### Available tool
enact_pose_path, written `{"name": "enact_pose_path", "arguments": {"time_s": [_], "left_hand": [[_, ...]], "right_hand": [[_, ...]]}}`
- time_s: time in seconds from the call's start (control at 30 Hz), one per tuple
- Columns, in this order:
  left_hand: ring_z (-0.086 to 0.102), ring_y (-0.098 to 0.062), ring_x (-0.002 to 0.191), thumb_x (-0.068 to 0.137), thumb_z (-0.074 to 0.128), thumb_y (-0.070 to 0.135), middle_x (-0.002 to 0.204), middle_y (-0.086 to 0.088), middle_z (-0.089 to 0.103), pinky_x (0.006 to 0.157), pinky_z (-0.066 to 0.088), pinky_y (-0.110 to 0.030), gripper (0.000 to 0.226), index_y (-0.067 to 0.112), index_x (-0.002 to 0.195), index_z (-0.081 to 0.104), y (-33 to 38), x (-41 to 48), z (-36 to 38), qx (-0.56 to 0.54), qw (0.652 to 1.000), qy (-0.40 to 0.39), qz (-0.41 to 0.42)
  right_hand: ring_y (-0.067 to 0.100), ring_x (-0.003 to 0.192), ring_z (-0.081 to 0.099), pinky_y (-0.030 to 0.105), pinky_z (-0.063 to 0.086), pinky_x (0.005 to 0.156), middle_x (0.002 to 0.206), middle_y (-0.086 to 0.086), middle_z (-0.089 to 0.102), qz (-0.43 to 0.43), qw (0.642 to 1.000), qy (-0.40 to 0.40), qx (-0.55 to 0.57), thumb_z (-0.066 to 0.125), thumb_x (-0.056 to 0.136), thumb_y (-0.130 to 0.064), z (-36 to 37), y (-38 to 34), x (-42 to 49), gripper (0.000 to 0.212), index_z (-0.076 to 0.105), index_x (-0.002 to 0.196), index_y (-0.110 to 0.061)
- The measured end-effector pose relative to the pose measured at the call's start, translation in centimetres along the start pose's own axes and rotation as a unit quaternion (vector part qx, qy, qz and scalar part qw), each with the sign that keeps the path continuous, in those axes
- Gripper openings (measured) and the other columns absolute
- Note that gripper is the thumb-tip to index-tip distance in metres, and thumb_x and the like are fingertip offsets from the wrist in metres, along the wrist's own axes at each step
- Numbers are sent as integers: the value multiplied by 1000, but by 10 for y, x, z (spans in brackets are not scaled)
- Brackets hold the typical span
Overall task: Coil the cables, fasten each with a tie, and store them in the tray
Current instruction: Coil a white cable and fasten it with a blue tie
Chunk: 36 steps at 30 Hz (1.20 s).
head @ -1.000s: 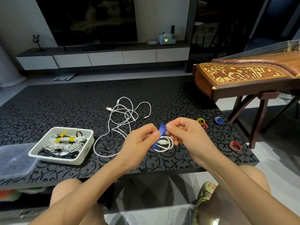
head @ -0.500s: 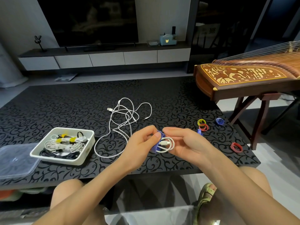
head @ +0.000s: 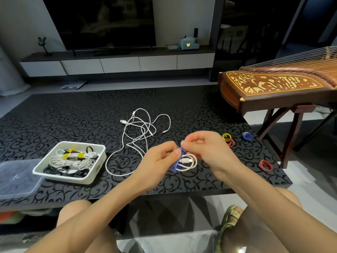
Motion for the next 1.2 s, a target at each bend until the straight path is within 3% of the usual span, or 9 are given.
{"name": "enact_pose_path", "arguments": {"time_s": [0.17,0.3,0.43,0.57,0.67,0.73,0.8,0.93,1.2], "left_hand": [[37,-10,52,93,42,19,54,9,45,52,31,-19,26,8,70,44,11,-9,-4,86,995,0,53],[43,-9,53,93,41,20,56,12,51,55,35,-23,24,17,70,47,13,-13,-4,195,978,-51,46],[49,-6,50,98,46,14,57,7,58,53,38,-19,30,21,70,52,9,-6,-2,234,968,-86,-15],[52,-9,47,99,44,15,54,4,62,53,42,-18,26,14,77,57,8,3,3,184,973,-126,-66],[49,-12,45,100,40,18,54,1,61,52,44,-26,14,19,88,48,11,6,3,204,973,-104,-34],[44,-19,46,98,39,20,52,-6,55,52,41,-37,8,23,91,38,15,5,0,219,974,-47,15],[38,-16,44,93,38,31,49,-2,46,51,36,-35,8,29,87,33,19,5,1,242,969,-19,54],[44,-15,48,93,39,53,52,-2,51,49,31,-26,25,30,87,35,20,11,7,366,926,-38,78],[36,-26,44,100,45,22,50,-5,36,48,33,-37,21,18,82,36,31,18,3,459,867,-29,189]], "right_hand": [[12,44,59,20,46,44,56,6,65,-126,983,64,-118,55,95,-15,-6,-29,3,16,54,83,-4],[13,46,57,21,44,44,66,13,67,-180,959,58,-209,47,98,-16,-8,-52,6,17,45,82,-11],[24,59,60,40,48,61,64,7,61,-293,880,57,-370,46,98,-18,5,-80,-3,14,44,88,-7],[31,60,55,40,40,59,66,7,55,-374,812,58,-444,46,98,-16,22,-96,-1,11,43,92,-7],[29,59,59,41,47,59,68,8,58,-277,878,77,-382,41,100,-18,13,-89,22,12,41,94,-8],[20,45,57,30,48,46,62,8,57,-181,935,77,-296,39,100,-17,5,-78,38,10,40,95,-8],[12,35,50,22,42,35,55,8,55,-116,963,72,-234,39,99,-12,2,-68,50,6,42,95,-7],[9,27,42,19,33,30,36,2,48,-63,982,42,-176,41,91,0,6,-60,60,8,44,87,-7],[9,28,38,15,30,31,32,1,44,26,993,7,-114,35,83,7,9,-44,67,24,47,69,-8]]}}
Point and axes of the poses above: each hand's wrist, its own x-axis towards the middle knuckle, its own z-axis out of the palm, y = z × x, the point moved 6 cm from there along x, towards the middle knuckle
